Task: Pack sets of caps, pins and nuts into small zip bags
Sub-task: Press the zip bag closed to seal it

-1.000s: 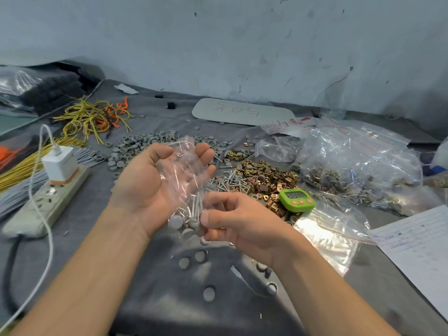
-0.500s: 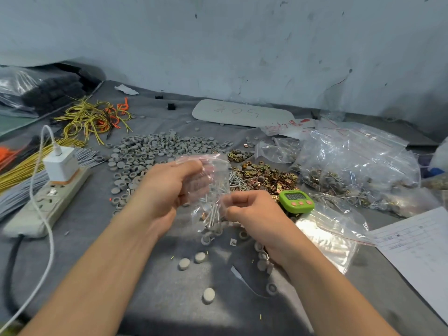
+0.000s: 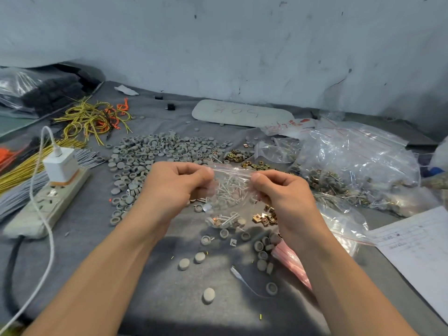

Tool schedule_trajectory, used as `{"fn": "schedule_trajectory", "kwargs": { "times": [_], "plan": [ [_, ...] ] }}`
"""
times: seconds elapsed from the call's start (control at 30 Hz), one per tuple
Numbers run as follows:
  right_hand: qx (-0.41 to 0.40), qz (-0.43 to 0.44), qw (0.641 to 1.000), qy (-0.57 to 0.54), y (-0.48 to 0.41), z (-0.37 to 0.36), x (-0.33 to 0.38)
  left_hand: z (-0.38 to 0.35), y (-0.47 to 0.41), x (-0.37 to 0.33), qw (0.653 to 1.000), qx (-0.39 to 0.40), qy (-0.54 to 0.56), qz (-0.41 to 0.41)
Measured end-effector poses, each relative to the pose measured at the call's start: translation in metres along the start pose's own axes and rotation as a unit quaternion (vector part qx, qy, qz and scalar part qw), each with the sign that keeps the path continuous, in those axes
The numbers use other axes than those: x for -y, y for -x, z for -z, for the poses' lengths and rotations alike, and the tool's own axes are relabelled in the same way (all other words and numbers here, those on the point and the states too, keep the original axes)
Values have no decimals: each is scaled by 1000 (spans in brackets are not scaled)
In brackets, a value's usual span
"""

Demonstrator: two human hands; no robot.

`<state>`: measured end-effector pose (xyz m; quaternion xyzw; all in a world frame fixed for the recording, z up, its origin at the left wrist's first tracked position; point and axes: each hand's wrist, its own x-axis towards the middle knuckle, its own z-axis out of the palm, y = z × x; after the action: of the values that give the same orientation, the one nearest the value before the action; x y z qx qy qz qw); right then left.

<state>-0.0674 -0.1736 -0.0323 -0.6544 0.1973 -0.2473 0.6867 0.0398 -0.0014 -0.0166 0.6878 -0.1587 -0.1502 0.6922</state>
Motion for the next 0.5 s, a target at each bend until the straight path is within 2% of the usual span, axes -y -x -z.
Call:
{"fn": "schedule_trajectory", "kwargs": {
  "times": [0.17, 0.3, 0.5],
  "plan": [
    [-20, 2, 998, 52, 1, 2, -2, -2, 4, 0, 1000, 5, 21, -10],
    [13, 4, 999, 50, 0, 3, -1, -3, 2, 0, 1000, -4, 15, -27],
    [28, 5, 998, 57, -2, 5, 1, 2, 0, 2, 996, -48, -59, -49]
  ]
}}
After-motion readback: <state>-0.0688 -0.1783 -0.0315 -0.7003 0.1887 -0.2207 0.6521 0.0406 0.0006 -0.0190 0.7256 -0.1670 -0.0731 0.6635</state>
